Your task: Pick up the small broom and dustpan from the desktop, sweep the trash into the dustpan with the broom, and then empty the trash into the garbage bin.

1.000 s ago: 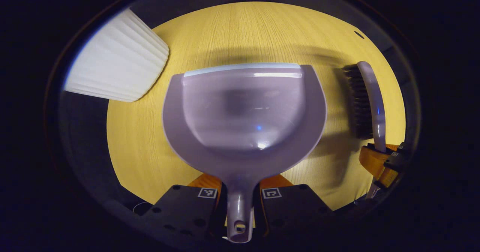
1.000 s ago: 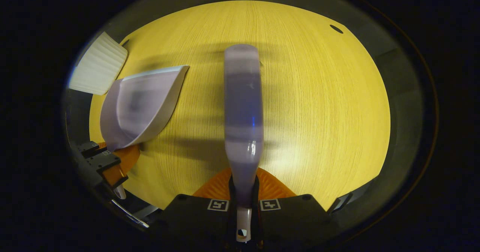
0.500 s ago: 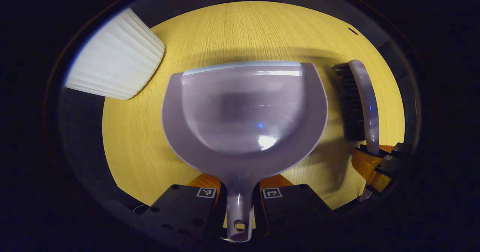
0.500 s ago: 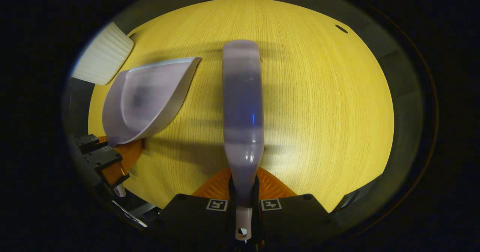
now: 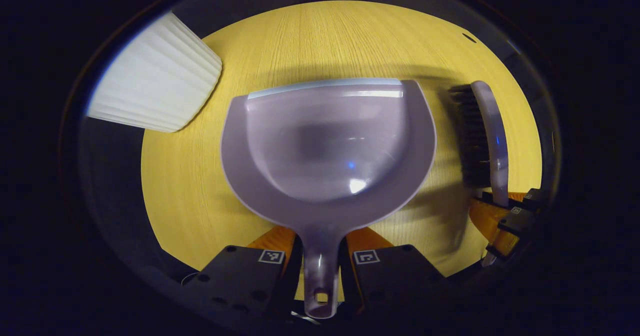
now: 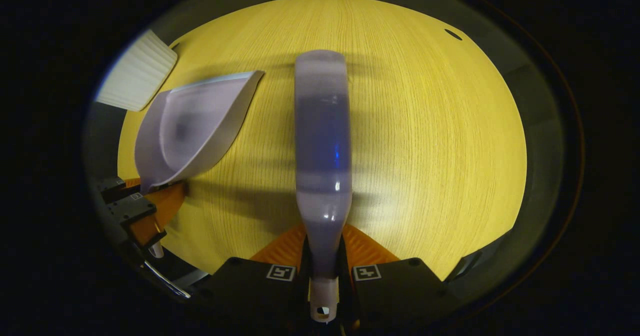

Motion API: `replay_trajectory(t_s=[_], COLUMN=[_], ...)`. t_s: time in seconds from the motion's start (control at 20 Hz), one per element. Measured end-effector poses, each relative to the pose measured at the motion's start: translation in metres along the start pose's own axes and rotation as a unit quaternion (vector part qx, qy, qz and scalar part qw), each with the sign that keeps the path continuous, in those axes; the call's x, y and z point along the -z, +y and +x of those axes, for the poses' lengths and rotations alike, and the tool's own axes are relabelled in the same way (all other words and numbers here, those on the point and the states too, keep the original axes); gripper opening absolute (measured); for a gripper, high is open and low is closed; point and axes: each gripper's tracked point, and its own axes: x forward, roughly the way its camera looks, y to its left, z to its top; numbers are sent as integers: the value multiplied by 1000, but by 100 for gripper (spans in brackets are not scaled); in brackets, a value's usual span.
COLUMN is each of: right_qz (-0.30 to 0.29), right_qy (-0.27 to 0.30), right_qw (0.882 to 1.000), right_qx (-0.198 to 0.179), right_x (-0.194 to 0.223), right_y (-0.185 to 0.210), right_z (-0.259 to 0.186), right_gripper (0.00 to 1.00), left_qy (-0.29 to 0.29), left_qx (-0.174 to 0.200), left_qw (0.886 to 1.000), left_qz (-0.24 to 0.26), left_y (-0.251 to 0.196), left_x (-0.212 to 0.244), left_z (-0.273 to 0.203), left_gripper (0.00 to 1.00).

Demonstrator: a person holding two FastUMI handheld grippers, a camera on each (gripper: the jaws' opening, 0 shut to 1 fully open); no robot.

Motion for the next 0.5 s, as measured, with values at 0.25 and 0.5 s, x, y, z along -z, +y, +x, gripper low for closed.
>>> replay_trajectory(t_s=[0.25,0.5], right_qz=[1,-16], right_qy=[-18,-43], right_qw=[1000,999], right_qx=[5,7], right_x=[-10,-18], right_y=[-7,-7], right_z=[-11,-26], right_gripper=[43,66], left_qy=[-10,-22], left_qx=[-4,-9], left_qw=[1000,1000], left_qz=[6,9], left_y=[-2,0], left_x=[-1,-2], left_z=[-8,-23], left_gripper=[37,41])
